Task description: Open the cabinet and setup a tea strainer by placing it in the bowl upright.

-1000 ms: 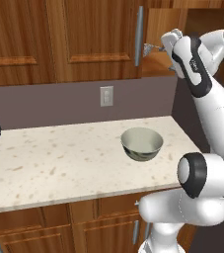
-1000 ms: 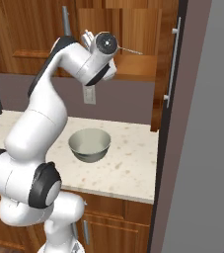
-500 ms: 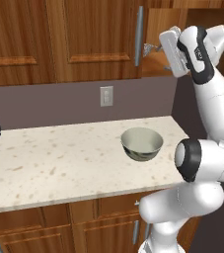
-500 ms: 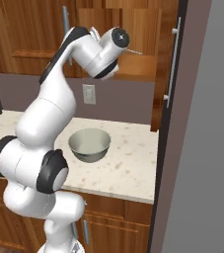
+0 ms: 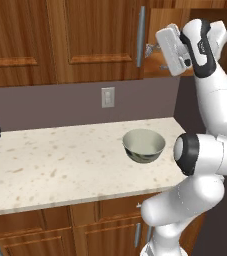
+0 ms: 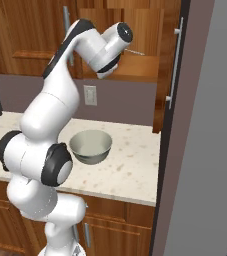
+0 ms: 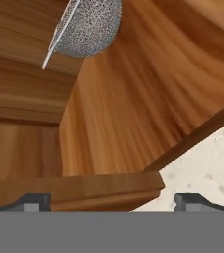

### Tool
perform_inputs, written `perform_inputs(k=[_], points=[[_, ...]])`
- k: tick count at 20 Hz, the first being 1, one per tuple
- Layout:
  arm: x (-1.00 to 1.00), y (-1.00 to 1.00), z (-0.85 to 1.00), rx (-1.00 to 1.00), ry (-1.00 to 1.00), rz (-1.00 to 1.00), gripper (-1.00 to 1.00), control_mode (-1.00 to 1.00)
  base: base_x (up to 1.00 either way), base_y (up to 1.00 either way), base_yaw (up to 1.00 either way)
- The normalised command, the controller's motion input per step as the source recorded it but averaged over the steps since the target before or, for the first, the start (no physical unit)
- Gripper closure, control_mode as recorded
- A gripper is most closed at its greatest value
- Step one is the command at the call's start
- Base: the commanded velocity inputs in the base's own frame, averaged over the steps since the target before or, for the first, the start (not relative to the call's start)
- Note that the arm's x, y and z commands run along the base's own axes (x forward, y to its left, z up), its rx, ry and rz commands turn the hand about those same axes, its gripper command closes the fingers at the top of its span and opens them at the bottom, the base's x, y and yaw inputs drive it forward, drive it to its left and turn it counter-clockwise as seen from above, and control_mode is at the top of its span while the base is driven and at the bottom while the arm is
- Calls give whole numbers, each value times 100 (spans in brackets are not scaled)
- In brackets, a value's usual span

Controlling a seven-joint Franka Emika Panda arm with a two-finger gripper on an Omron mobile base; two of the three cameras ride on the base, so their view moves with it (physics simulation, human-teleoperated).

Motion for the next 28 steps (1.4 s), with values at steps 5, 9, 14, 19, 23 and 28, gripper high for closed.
perform_inputs(k=[5, 9, 14, 19, 23, 28], points=[[15, 25, -4, 1, 0, 4, -100, -100, 0, 0, 0], [14, 1, -12, 11, 3, 3, -100, -100, 0, 0, 0], [1, 0, -7, 22, 2, 3, -100, -100, 0, 0, 0], [0, 1, 0, 26, 11, 5, -100, -100, 0, 0, 0], [0, 0, 0, 22, 11, 6, -100, -100, 0, 0, 0], [0, 15, 0, 3, 2, 5, -100, -100, 0, 0, 0]])
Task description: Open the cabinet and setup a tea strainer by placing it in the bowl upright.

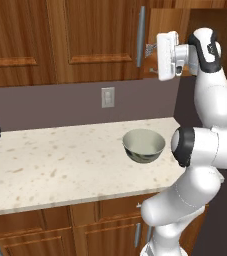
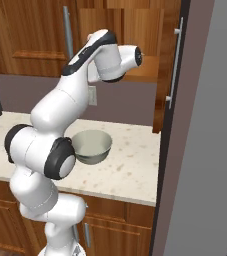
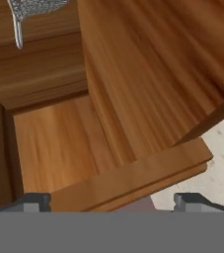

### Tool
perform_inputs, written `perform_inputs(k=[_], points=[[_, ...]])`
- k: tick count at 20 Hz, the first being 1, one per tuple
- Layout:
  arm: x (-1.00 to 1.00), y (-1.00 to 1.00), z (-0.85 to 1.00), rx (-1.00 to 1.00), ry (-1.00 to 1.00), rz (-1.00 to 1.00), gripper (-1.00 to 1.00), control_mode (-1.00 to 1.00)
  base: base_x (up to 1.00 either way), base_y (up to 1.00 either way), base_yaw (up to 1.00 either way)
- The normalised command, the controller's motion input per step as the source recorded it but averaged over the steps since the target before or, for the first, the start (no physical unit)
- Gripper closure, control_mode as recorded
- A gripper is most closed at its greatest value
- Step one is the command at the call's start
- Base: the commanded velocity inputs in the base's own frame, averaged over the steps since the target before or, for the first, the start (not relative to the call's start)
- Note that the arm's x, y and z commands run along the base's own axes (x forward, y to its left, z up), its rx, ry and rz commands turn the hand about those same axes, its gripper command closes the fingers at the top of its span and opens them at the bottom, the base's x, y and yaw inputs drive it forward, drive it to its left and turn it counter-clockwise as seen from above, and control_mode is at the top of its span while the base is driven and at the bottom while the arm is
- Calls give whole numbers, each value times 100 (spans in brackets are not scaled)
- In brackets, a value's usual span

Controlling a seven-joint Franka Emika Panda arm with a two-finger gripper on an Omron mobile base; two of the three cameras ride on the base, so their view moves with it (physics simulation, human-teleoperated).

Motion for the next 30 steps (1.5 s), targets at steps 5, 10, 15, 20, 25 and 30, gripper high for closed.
perform_inputs(k=[5, 10, 15, 20, 25, 30], points=[[4, 24, 0, 0, 6, 2, -100, -100, 0, 0, 0], [4, 16, 0, 0, 5, 2, -100, -100, 0, 0, 0], [13, 0, 0, 0, 10, 0, -100, -100, 0, 0, 0], [18, 0, 0, 0, 1, 1, -100, -100, 0, 0, 0], [31, 0, 0, 0, 0, 3, -100, -100, 0, 0, 0], [17, 1, 0, 0, 0, 7, -100, -100, 0, 0, 0]])
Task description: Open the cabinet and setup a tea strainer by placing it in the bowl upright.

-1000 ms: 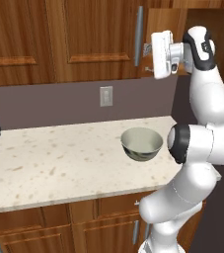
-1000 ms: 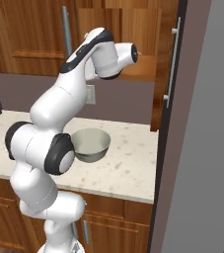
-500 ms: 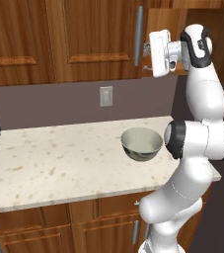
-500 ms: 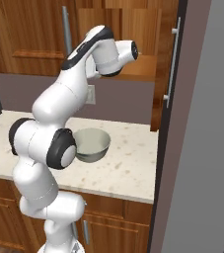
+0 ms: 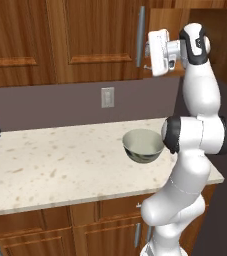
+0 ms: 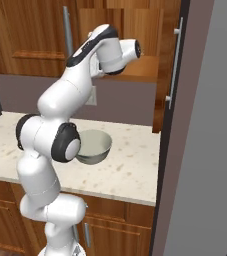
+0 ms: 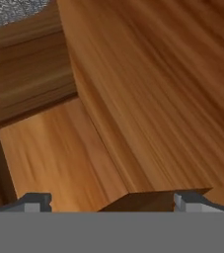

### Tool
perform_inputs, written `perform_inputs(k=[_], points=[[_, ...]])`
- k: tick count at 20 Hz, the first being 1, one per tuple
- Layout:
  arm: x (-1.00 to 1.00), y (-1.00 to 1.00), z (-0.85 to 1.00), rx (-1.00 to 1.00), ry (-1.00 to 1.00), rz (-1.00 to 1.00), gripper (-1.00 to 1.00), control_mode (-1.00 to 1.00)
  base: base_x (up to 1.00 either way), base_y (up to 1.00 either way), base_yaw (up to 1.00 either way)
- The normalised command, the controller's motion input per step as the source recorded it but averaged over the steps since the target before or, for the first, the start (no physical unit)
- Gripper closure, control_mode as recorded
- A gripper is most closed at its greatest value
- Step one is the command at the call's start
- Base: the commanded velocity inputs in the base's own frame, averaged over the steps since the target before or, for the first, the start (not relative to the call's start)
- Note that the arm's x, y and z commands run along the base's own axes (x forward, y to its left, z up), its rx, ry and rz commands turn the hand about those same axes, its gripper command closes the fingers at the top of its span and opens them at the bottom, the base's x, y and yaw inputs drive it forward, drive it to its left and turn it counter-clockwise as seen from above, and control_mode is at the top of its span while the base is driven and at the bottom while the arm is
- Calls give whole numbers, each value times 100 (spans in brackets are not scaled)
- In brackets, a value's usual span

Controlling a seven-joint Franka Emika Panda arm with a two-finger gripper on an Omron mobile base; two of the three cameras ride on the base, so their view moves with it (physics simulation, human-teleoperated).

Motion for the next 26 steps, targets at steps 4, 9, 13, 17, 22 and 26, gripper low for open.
perform_inputs(k=[4, 9, 13, 17, 22, 26], points=[[0, 33, 0, 2, 0, 17, -100, -100, 0, 0, 0], [-2, 16, 0, 1, 0, 17, -100, -100, 0, 0, 0], [-36, 49, 1, 0, -2, 25, -100, -100, 0, 0, 0], [-68, 61, 12, 0, -9, 31, -100, -100, 0, 0, 0], [-95, 49, 11, 3, -12, 30, -100, -100, 0, 0, 0], [-99, 64, 7, 0, -11, 30, -100, -100, 0, 0, 0]])
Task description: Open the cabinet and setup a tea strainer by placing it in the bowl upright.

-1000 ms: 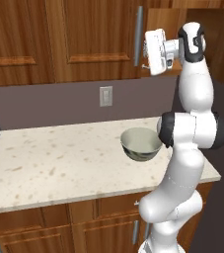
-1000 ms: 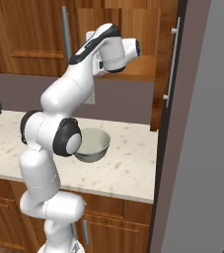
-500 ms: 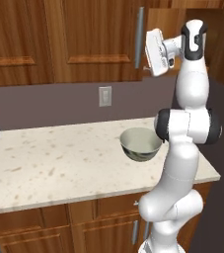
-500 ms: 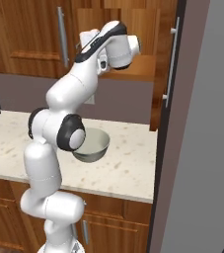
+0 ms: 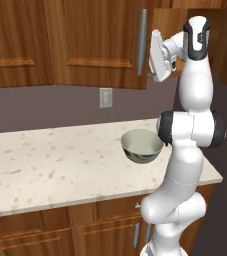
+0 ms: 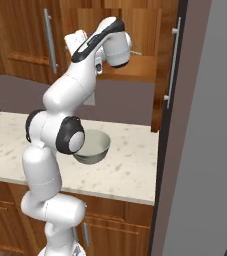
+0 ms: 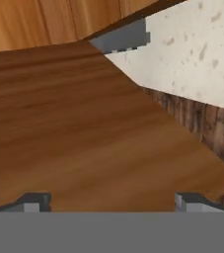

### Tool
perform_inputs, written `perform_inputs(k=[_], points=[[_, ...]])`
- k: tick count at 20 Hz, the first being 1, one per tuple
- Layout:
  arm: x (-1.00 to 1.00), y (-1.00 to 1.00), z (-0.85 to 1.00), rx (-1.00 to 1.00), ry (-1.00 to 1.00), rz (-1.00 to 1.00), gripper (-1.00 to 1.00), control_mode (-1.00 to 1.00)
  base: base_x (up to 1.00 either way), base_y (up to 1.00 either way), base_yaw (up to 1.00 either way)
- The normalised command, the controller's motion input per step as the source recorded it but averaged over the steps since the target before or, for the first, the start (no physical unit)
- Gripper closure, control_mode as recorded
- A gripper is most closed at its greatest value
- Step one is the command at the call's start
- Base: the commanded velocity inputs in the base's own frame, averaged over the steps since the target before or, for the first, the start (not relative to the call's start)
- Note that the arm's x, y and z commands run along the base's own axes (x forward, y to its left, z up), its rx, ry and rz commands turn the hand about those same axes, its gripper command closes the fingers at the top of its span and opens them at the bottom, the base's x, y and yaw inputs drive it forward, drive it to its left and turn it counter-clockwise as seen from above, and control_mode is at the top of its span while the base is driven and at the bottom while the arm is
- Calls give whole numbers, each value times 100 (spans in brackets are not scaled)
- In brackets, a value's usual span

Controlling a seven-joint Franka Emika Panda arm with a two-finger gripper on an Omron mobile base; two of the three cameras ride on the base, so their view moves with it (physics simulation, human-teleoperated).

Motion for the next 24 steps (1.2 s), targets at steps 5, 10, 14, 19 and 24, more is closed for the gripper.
perform_inputs(k=[5, 10, 14, 19, 24], points=[[-100, 73, 12, 0, -11, 28, -100, -100, 0, 0, 0], [-100, 86, 24, 3, -3, 23, -100, -100, 0, 0, 0], [-100, 92, 26, 3, -2, 20, -100, -100, 0, 0, 0], [-100, 92, 13, 2, 0, 15, -100, -100, 0, 0, 0], [-78, 86, 0, 0, 1, -7, -100, -100, 0, 0, 0]])
